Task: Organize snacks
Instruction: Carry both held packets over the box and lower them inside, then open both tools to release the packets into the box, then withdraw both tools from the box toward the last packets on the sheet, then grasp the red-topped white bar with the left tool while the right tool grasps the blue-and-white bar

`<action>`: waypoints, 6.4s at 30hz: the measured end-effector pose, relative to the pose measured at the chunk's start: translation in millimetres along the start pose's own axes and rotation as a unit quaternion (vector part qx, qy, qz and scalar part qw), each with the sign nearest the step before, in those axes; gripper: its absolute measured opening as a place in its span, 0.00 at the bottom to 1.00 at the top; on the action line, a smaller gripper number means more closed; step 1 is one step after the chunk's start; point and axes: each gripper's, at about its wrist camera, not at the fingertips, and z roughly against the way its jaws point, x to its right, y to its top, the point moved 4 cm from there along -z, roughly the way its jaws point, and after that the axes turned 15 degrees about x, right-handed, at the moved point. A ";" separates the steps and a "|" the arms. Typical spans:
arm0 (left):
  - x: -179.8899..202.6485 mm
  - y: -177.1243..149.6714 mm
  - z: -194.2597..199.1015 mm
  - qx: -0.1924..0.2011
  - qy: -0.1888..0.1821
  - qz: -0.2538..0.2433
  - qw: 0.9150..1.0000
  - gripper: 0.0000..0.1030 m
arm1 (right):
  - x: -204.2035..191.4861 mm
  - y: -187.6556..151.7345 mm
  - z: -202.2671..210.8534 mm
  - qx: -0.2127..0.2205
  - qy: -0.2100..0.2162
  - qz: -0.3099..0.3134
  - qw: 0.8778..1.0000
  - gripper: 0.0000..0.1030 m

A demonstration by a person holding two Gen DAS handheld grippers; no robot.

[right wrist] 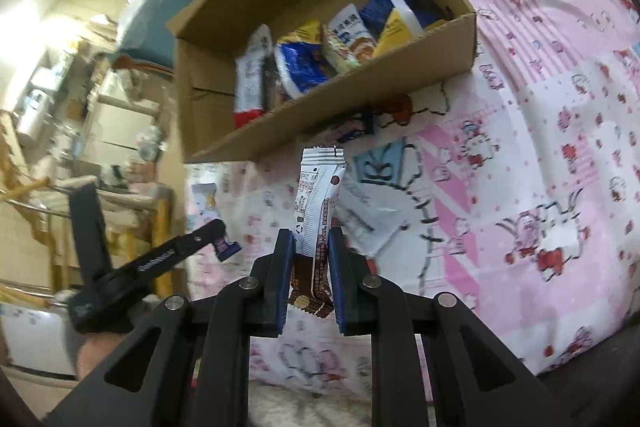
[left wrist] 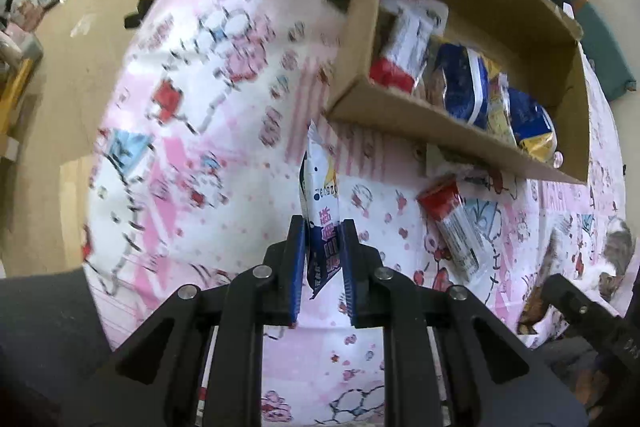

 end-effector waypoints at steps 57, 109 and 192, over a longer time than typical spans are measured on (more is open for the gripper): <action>108.1 110.2 -6.0 0.147 -0.085 -0.153 0.973 0.14 | -8.9 134.4 -41.4 0.092 -0.005 0.059 0.994 0.18; 72.2 103.6 21.0 0.156 -0.050 -0.079 0.983 0.87 | 3.4 118.7 0.7 0.124 -0.001 0.005 0.992 0.73; -20.2 49.7 43.5 0.079 -0.044 0.119 0.989 0.87 | -52.1 -11.6 -164.9 0.032 -0.172 0.213 0.961 0.99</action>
